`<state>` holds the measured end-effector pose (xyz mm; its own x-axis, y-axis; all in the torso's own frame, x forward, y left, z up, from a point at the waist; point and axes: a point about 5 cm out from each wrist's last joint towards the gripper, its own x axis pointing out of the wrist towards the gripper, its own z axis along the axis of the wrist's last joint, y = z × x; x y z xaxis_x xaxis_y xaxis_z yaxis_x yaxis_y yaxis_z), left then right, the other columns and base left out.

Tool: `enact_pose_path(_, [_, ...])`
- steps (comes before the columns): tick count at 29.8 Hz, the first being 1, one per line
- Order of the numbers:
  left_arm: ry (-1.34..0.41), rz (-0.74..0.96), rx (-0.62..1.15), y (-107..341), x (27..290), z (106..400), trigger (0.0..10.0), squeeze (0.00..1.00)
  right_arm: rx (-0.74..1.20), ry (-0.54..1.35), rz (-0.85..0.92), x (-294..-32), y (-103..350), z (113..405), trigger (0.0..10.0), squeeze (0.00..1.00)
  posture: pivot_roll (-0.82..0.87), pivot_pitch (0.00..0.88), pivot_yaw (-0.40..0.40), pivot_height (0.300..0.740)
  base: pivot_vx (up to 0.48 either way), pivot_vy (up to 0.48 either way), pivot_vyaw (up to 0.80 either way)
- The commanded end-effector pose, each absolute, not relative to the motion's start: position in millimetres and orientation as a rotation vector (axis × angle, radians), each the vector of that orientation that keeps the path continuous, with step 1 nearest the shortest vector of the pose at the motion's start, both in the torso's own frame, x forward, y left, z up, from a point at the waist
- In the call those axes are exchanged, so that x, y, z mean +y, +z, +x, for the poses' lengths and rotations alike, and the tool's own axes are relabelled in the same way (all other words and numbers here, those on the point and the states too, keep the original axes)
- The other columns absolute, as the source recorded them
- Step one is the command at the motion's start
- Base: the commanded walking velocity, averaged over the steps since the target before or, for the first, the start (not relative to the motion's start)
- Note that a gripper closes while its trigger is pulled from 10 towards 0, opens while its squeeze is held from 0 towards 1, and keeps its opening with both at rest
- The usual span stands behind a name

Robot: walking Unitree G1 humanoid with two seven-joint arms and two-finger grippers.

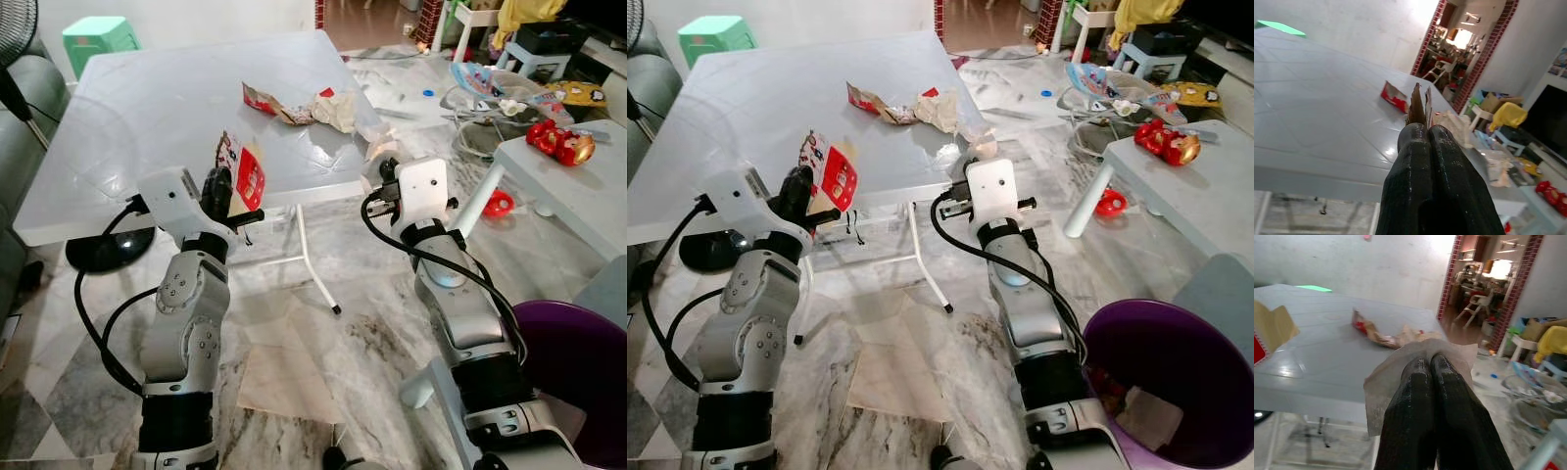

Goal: Picking trash to rubbish bin

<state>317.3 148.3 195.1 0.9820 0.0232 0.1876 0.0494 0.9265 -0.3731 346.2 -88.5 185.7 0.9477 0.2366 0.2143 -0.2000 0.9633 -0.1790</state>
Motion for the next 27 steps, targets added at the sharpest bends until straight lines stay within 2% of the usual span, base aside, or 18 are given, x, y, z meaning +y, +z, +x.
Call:
enact_pose_path(1, [-0.027,-0.391,-0.191,198.3,144.0,319.4,0.0,0.0,-0.236,0.206,-0.16,-95.0,188.2,348.2,0.0,0.0,0.04,0.035,0.015,0.74,0.0,0.0,-0.8])
enact_pose_path(13, [-0.022,-0.405,-0.181,197.4,144.1,320.3,0.0,0.0,-0.237,0.204,-0.166,-94.6,187.3,347.5,0.0,0.0,0.03,0.039,0.016,0.74,0.0,0.0,-0.74])
enact_pose_path(19, [-0.021,-0.407,-0.182,197.8,144.7,320.6,0.0,0.0,-0.242,0.214,-0.172,-93.1,187.7,347.0,0.0,0.0,0.03,0.04,0.014,0.74,0.0,0.272,0.0])
enact_pose_path(27, [-0.027,-0.406,-0.179,197.5,143.8,320.7,0.0,0.0,-0.244,0.213,-0.173,-92.9,188.1,346.3,0.0,0.0,0.03,0.041,0.019,0.74,0.0,0.465,0.0])
